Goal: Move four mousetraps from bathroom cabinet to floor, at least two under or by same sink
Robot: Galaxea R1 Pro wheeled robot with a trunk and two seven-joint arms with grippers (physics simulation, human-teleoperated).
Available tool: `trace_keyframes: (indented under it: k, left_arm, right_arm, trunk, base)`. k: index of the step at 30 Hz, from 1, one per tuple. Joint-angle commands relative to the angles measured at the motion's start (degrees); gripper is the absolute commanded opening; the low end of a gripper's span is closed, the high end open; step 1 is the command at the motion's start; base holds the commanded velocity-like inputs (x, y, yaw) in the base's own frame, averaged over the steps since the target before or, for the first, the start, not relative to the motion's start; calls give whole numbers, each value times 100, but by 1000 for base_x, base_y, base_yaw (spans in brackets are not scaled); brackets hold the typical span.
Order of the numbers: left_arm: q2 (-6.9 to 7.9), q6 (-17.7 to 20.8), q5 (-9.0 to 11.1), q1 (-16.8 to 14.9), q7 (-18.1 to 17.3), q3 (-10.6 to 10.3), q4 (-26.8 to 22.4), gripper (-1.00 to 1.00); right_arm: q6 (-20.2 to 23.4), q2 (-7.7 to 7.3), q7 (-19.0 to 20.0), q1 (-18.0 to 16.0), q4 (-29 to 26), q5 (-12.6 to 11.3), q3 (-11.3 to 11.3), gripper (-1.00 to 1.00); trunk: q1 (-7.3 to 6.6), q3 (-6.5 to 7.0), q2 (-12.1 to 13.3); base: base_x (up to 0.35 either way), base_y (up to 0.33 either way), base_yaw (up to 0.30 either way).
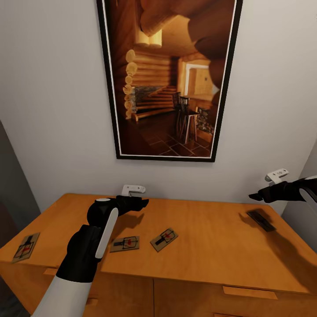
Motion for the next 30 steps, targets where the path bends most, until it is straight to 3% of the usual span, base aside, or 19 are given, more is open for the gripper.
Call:
trace_keyframes:
  k: [1,19,30]
  left_arm:
    - [0,31,32,-5,11,3,-4,100]
    - [-4,136,17,-5,11,3,-4,100]
    - [-4,138,20,-5,11,3,-4,100]
  right_arm:
    - [16,-5,38,-8,-4,32,7,100]
    - [16,18,42,-8,63,6,-23,100]
    - [16,9,46,-8,129,-344,-25,100]
  trunk:
    - [-1,-7,-4]
    - [-1,-7,-4]
    - [-1,-7,-4]
  base:
    - [-76,0,0]
    - [-96,0,0]
    - [-7,0,0]
